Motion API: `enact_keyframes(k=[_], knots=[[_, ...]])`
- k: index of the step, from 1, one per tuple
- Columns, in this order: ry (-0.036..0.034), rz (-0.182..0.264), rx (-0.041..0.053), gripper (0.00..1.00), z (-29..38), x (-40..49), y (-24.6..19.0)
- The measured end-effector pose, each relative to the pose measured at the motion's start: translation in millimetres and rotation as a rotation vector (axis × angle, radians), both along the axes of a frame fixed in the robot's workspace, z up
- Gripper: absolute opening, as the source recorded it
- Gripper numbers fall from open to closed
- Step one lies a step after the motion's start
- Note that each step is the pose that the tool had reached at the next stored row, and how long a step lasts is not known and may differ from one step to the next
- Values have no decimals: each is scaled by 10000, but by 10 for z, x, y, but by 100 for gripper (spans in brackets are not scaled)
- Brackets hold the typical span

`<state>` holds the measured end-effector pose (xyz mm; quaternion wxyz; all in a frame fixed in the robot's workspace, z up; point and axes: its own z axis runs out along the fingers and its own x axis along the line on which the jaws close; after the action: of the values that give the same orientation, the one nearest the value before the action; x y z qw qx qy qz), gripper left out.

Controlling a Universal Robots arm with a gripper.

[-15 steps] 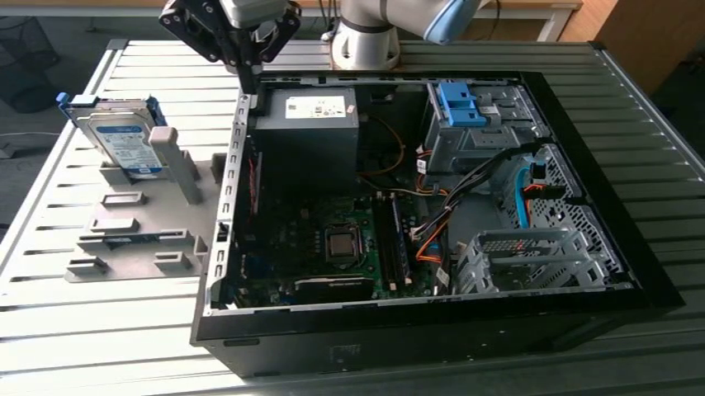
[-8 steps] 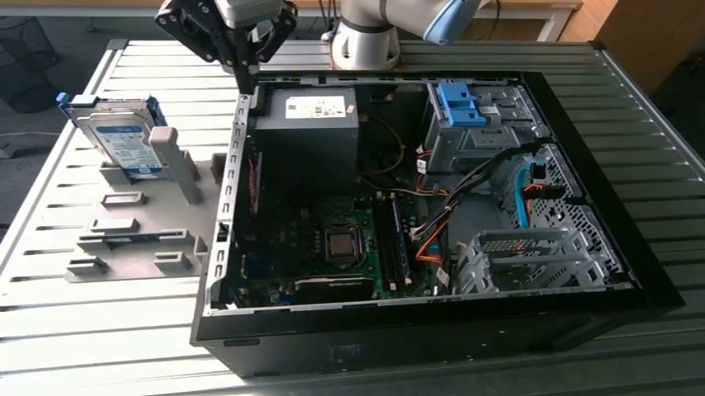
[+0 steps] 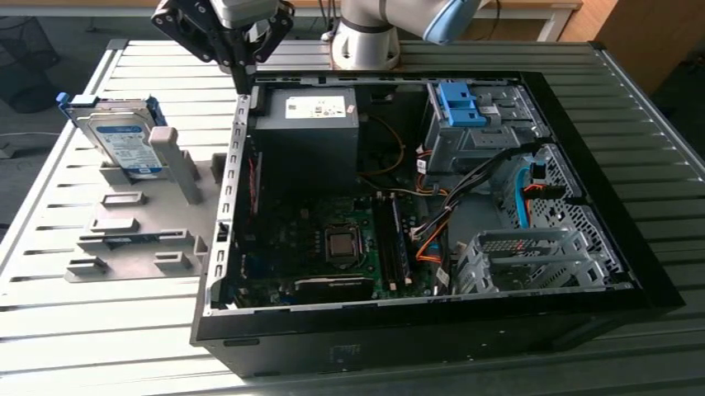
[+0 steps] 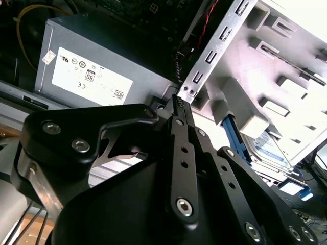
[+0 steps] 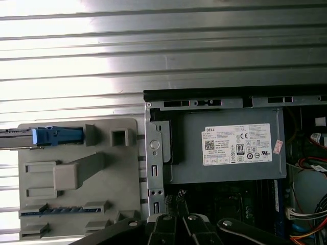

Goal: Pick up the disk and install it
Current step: 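Reach for the disk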

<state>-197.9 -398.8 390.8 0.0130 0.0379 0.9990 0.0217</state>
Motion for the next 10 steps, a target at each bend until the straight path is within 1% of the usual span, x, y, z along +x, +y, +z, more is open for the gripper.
enact_keyframes(k=[10], knots=[[0,0,-1,11,0,-17,0]])
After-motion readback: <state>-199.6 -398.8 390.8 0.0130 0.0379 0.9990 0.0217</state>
